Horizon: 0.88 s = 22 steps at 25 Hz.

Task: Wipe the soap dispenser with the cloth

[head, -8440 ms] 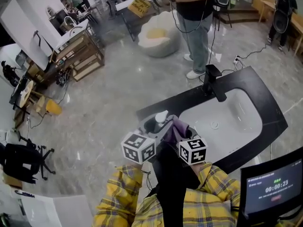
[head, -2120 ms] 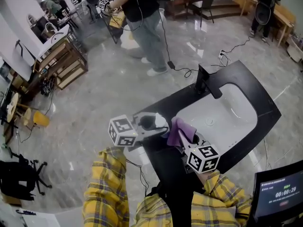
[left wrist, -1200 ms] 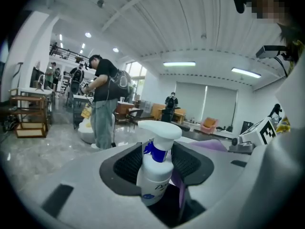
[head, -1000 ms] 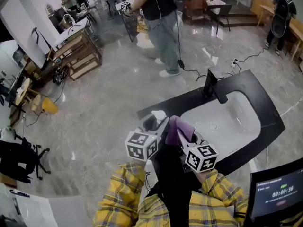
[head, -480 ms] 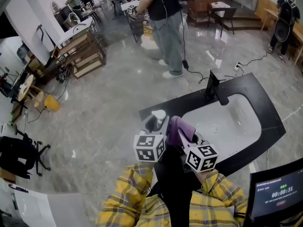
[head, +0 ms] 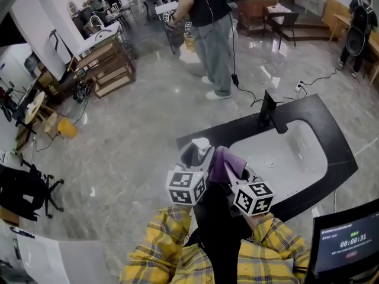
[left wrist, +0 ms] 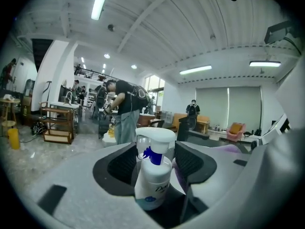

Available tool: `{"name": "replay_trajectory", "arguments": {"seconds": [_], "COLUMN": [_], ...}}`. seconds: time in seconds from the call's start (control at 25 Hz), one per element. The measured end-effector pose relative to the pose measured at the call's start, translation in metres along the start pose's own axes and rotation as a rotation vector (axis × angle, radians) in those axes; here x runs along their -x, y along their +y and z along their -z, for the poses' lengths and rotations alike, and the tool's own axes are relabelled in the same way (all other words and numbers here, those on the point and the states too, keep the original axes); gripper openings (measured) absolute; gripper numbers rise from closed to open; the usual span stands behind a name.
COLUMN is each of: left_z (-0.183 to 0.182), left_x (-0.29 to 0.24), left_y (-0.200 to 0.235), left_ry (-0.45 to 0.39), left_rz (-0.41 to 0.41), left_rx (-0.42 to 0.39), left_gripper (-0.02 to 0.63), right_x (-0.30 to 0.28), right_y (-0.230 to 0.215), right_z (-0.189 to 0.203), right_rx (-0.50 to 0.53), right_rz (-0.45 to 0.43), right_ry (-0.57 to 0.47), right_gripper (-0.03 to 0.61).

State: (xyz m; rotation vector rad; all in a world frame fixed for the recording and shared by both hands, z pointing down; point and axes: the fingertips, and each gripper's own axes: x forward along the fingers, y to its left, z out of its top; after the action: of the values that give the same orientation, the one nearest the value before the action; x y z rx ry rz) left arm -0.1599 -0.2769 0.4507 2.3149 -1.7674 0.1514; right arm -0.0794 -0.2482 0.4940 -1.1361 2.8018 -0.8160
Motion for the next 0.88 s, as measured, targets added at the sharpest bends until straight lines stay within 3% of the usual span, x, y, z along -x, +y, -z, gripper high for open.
{"name": "replay_trajectory", "arguments": {"seconds": [0.28, 0.56, 0.88], "left_z": [0.012, 0.035, 0.048], "left_x": [0.022, 0.05, 0.086], "left_y": [0.006, 0.024, 0.015], "left_ry": [-0.007, -0.011, -0.009], "left_rz": [0.016, -0.039, -0.054], "left_rx": [0.017, 0.157, 0.277], "left_gripper": [0.238, 0.238, 0.236], "right_x": [-0.002, 0.0, 0.018], "right_y": [0.002, -0.002, 0.0], "right_z": [0.001, 0.002, -0.008], "right_rx": [0.009, 0.019, 0.023], "right_rz": [-0.008, -0.007, -0.001], "right_ry": [-0.002, -0.003, -0.025], "right_gripper": [0.041, 0.041, 0.041]}}
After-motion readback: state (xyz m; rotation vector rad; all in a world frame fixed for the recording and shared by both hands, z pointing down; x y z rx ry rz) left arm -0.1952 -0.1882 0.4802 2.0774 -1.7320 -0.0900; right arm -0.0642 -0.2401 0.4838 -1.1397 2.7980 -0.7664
